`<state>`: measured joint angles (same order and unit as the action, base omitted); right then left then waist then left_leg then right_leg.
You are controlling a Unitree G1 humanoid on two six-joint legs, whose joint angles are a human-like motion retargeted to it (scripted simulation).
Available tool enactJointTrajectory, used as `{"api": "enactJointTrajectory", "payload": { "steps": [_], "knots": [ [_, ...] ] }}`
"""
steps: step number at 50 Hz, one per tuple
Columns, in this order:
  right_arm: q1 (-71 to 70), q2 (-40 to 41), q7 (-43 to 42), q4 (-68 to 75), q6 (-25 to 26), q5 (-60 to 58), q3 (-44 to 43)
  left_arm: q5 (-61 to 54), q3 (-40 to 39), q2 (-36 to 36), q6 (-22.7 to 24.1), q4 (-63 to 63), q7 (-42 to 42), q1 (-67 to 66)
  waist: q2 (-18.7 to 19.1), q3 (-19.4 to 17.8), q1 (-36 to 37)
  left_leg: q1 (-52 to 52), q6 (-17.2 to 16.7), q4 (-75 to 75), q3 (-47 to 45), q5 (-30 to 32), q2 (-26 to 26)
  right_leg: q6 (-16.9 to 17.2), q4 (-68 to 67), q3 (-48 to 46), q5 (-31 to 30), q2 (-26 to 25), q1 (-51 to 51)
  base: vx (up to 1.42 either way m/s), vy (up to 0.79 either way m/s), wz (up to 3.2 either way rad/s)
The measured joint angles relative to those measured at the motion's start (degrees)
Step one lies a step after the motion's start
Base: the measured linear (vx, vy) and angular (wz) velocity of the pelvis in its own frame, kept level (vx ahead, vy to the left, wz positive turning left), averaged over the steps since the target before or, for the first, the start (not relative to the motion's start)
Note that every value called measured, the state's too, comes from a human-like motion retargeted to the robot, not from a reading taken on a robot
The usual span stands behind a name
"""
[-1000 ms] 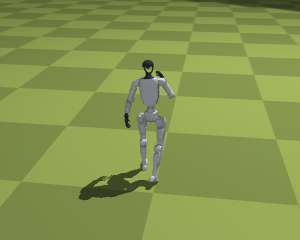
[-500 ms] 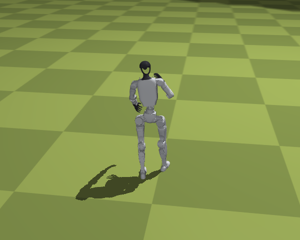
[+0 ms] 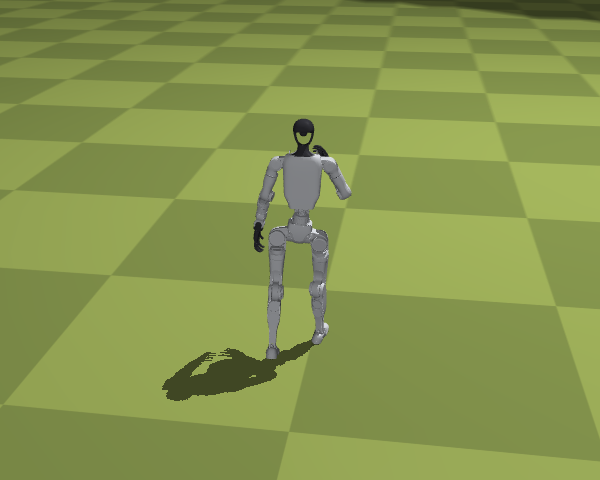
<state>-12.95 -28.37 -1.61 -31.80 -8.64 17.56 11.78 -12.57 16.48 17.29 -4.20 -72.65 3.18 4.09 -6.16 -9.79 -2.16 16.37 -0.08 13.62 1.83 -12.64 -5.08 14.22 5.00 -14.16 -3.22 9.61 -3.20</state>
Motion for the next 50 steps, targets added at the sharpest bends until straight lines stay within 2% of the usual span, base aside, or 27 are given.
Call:
{"api": "enactJointTrajectory", "payload": {
  "steps": [3,6,10,15,18,22,28,30,33,36,40,45,50],
  "knots": [
    [0.2,0.0,-0.7,-0.1,-0.2,1.8,0.4,-2.2,-1.5,-0.1,-0.4,2.0,1.1,-6.2,-0.9,1.0,0.0,-4.1,1.4,9.7,-0.9,4.4,-1.0,-0.8,-0.9,0.5,2.0,1.3,2.0,0.47,-0.23,0.04],
    [0.3,0.0,-1.2,-0.3,-0.3,3.3,0.6,-2.5,-2.0,0.1,-0.9,4.6,2.9,-11.4,-2.0,2.2,-0.1,-10.8,3.5,21.8,-3.8,5.1,-1.4,-1.2,-2.9,0.8,4.4,2.7,2.7,0.42,-0.2,0.07],
    [0.0,-0.1,-1.7,-0.3,-0.6,4.6,0.5,-2.5,-2.3,0.2,-1.1,7.4,4.9,-15.6,-2.8,3.0,0.9,-18.9,6.7,31.9,-8.7,0.0,-0.8,-1.7,-5.2,1.6,7.1,3.5,3.2,0.37,-0.16,-0.11],
    [-0.9,0.0,-2.0,0.3,-0.8,4.0,0.6,-4.0,-2.8,-0.5,-1.0,9.0,5.8,-16.9,-3.2,2.1,5.0,-23.5,8.2,25.1,-11.6,-6.3,-2.0,-2.2,-6.7,4.0,9.7,3.0,4.5,0.32,-0.1,-0.52],
    [-1.6,0.0,-2.1,0.5,-0.4,2.8,0.3,-5.2,-3.0,-1.0,-1.0,9.5,5.2,-16.0,-2.5,0.6,7.8,-24.0,7.6,14.2,-12.4,-5.2,-1.9,-2.2,-7.1,5.7,10.9,1.6,5.8,0.31,-0.06,-0.66],
    [-2.5,-0.3,-2.2,0.4,0.0,1.3,-0.2,-6.4,-3.1,-1.6,-0.7,10.3,4.0,-13.9,-0.7,-1.7,10.6,-24.5,5.8,0.1,-14.5,-0.8,0.1,-2.1,-7.4,7.3,12.3,-1.1,8.1,0.31,-0.03,-0.53],
    [-3.6,-0.6,-2.3,0.1,-0.7,0.4,-0.1,-7.6,-3.3,-1.7,0.9,11.5,3.9,-11.7,1.5,-4.6,12.4,-26.1,0.4,-15.1,-16.9,7.2,2.9,-2.7,-7.4,9.1,14.3,-4.6,12.9,0.35,0.0,-0.4],
    [-3.8,-0.6,-2.1,0.0,-1.1,0.4,0.1,-7.8,-3.7,-1.5,1.5,11.7,4.3,-11.4,1.7,-5.3,12.7,-26.6,-1.6,-18.1,-17.4,8.0,3.5,-2.8,-7.1,9.8,14.8,-5.2,14.7,0.39,0.03,-0.4],
    [-3.5,-0.6,-1.7,-0.3,-1.6,0.5,0.4,-8.1,-4.3,-1.0,2.4,12.0,4.8,-11.9,1.2,-5.4,13.0,-27.8,-3.1,-18.6,-18.5,5.7,4.1,-2.6,-6.8,10.9,15.3,-5.4,16.8,0.42,0.06,-0.41],
    [-3.4,-0.4,-1.2,-0.4,-2.0,0.6,0.6,-8.2,-5.0,-0.1,3.0,11.5,5.2,-12.3,0.6,-4.9,13.4,-27.7,-3.2,-18.6,-19.2,4.5,4.6,-2.4,-7.0,12.6,15.6,-5.4,18.3,0.46,0.08,-0.5],
    [-2.7,0.3,-0.5,-0.4,-2.3,0.8,1.2,-8.1,-5.5,1.2,3.2,9.2,5.1,-12.7,-0.2,-3.4,14.2,-25.7,-2.9,-18.6,-19.8,7.3,5.6,-2.7,-8.8,15.6,15.3,-5.8,19.3,0.5,0.13,-0.62],
    [-1.5,1.6,0.6,0.3,-2.4,1.7,2.5,-6.5,-3.9,2.6,2.6,2.7,4.5,-10.5,-0.4,-1.5,14.6,-21.4,-2.8,-18.5,-20.9,9.2,7.5,-3.4,-16.9,19.3,10.7,-6.8,18.2,0.52,0.19,-0.58],
    [-0.4,2.4,1.3,0.8,-1.7,3.0,4.0,-3.2,1.0,3.7,0.6,-2.1,3.3,-5.0,0.5,0.8,14.1,-18.5,-1.8,-15.0,-21.4,4.1,9.7,-3.7,-37.9,18.8,0.7,-8.3,8.9,0.46,0.23,-0.38]
  ]
}}
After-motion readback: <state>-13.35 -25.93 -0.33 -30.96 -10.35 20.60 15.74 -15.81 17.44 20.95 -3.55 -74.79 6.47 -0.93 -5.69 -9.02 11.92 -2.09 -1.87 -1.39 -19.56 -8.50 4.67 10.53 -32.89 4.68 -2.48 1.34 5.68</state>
